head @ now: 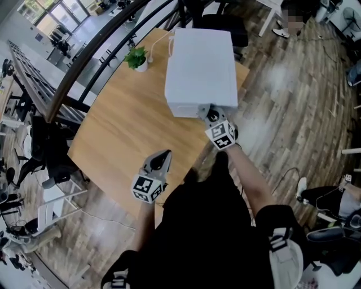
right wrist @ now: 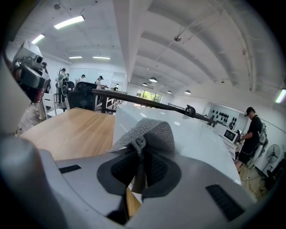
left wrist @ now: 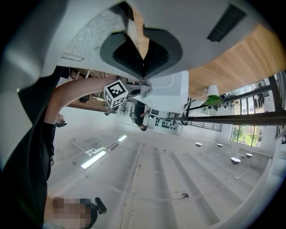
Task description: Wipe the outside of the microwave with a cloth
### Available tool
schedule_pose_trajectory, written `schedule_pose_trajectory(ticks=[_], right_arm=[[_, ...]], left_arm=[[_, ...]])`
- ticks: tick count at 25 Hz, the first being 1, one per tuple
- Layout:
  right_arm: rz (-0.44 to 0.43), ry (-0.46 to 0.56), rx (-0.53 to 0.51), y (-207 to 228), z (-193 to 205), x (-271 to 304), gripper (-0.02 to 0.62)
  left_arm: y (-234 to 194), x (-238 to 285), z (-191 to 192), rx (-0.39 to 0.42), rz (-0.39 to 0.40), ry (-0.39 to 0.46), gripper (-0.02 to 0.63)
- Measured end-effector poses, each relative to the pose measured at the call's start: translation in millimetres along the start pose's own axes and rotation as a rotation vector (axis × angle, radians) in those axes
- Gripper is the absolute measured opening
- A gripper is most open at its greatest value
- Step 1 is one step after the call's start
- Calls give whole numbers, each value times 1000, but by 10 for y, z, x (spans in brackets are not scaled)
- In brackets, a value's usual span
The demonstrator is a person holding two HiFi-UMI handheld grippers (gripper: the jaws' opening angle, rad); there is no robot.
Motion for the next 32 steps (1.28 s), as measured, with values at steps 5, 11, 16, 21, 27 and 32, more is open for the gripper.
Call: schedule_pose_trajectory(ticks=[5,11,16,21,27,32], right_arm=[[27,-4,15,77,53,-79,17],[48,-11,23,163,115,-175,17],[62,-20,18,244,153,-256,17],[100,-33,47,361,229,-358,17],[136,-50,54,476,334,-466,17],[159,-59,57,565,374,-553,17]], left_arm=[[7,51,-12,5,20,-1,0],[36,85,-23,12,37,0,0],[40,102,-15,13,47,-5,0],[47,142,-19,13,58,-4,0],[67,186,-15,17,75,-3,0],[76,216,-24,13,84,-7,0]])
Point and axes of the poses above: the fingertips, and each gripper's own axes: x forward along the fingers, y to its right, z out of its underside, the point moved 9 cm from there along -x, backward along the fingers, and after that the axes turned 10 degrees about x, right-handed, at the moved point
